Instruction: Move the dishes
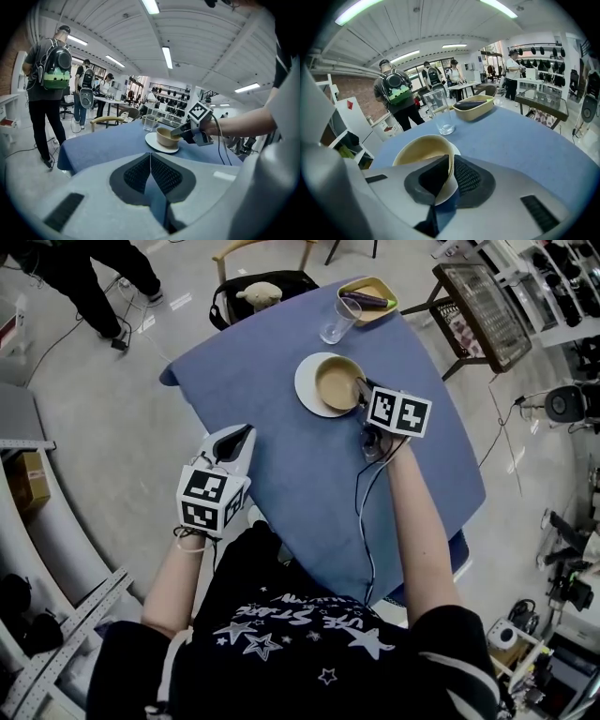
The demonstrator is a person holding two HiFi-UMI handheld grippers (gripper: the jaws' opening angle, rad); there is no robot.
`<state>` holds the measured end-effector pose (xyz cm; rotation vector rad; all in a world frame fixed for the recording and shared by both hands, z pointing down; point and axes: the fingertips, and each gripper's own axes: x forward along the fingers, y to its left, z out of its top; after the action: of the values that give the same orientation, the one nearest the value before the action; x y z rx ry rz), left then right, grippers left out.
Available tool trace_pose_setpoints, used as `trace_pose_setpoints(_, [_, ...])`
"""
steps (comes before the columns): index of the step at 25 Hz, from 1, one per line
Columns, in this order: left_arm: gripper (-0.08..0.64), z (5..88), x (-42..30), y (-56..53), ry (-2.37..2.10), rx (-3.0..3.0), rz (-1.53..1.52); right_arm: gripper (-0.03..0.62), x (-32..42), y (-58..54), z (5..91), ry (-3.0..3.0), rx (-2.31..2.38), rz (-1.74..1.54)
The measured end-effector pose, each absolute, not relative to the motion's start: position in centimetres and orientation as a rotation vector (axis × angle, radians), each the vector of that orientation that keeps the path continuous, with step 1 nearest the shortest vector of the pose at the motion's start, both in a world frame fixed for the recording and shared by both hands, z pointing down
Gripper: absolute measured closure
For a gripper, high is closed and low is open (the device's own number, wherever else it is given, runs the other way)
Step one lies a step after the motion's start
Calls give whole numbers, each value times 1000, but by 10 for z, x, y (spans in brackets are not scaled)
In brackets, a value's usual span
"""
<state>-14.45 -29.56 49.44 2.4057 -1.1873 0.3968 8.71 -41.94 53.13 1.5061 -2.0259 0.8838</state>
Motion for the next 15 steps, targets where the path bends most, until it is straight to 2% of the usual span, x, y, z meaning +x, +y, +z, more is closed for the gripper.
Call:
trace_pose_setpoints(6, [540, 498, -154, -288, -1208, 2386, 394, 572, 81, -420, 525, -2046, 1548, 947])
trace_pose_setpoints(15, [540, 499, -165, -290, -1246, 2363, 372, 572, 56, -433, 503, -2148, 1560, 1016])
